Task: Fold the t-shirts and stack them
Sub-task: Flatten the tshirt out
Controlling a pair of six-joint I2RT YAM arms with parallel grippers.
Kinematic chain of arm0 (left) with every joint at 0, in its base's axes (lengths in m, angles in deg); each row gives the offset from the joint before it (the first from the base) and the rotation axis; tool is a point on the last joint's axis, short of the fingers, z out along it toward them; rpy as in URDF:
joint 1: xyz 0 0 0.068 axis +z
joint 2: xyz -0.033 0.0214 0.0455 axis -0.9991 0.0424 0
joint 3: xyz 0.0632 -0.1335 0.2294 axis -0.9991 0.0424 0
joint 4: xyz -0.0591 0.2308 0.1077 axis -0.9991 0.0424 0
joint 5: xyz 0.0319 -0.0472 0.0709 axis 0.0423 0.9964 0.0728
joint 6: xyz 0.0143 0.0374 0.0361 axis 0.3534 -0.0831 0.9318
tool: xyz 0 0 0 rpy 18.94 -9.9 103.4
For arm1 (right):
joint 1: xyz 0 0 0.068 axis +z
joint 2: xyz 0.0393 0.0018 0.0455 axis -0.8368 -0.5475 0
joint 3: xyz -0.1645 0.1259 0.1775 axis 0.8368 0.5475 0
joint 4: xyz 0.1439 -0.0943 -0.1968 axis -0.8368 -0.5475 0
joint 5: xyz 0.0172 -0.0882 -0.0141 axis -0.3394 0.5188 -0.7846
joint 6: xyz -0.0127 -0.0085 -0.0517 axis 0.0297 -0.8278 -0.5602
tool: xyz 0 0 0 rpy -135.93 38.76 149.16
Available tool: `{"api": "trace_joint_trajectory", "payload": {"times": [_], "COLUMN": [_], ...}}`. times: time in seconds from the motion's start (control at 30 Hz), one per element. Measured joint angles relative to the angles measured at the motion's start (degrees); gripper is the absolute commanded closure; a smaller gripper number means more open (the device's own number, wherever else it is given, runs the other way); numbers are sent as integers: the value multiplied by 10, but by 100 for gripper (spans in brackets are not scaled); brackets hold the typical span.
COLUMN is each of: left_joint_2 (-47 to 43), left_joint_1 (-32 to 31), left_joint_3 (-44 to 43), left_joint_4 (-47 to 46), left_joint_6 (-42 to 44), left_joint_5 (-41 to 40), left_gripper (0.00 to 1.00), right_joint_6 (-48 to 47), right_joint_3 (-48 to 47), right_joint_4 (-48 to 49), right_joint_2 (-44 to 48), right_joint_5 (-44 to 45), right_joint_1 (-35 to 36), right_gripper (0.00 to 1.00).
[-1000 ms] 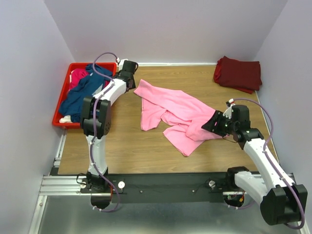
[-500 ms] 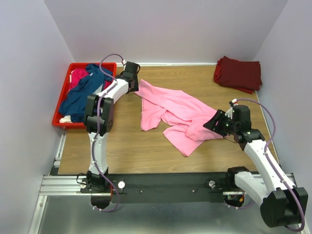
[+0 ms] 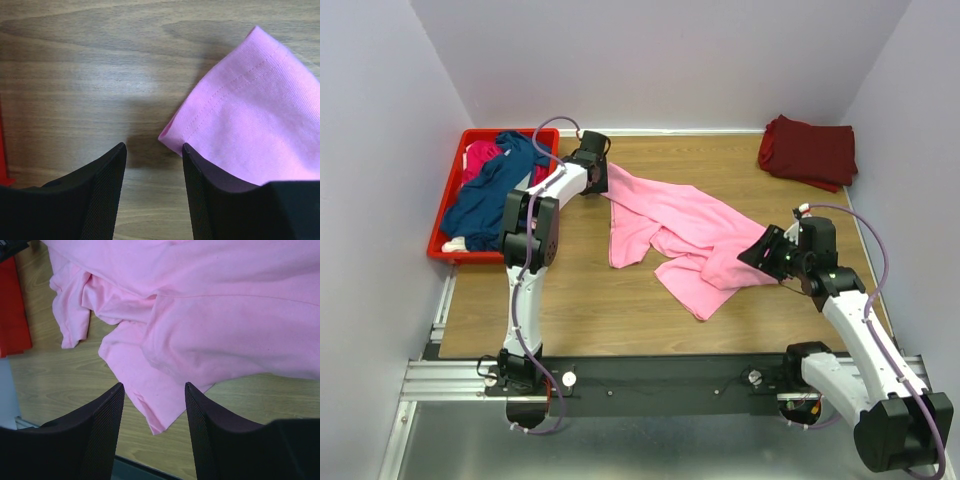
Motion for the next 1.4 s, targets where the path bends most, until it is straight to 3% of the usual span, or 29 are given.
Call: {"api": "trace_joint_trajectory", "payload": {"times": [0.37,0.53,0.73,0.9,1.4], "left_joint_2": [2,7,18,32,36], "left_joint_1": [-2,-5,-6,-6,-6], "left_joint_3": [0,-5,-25,-50,-77], "left_joint_4": [0,0,5,18,50], "left_joint_6": [0,0,4,9,12], "left_joint_5": [5,9,12,17,26], "left_gripper": [51,64,68,55,46], "right_joint_6": [4,4,4,4,1], "right_joint_3": [0,3,6,6,6], "right_joint_4": [-3,-3,-4,-4,-5], "right_joint_2": [0,0,-2,-3,-13], "right_joint_5": [6,14,24,29,41], "right_joint_1": [0,0,0,0,0], "right_gripper": [41,41,41,41,41]}}
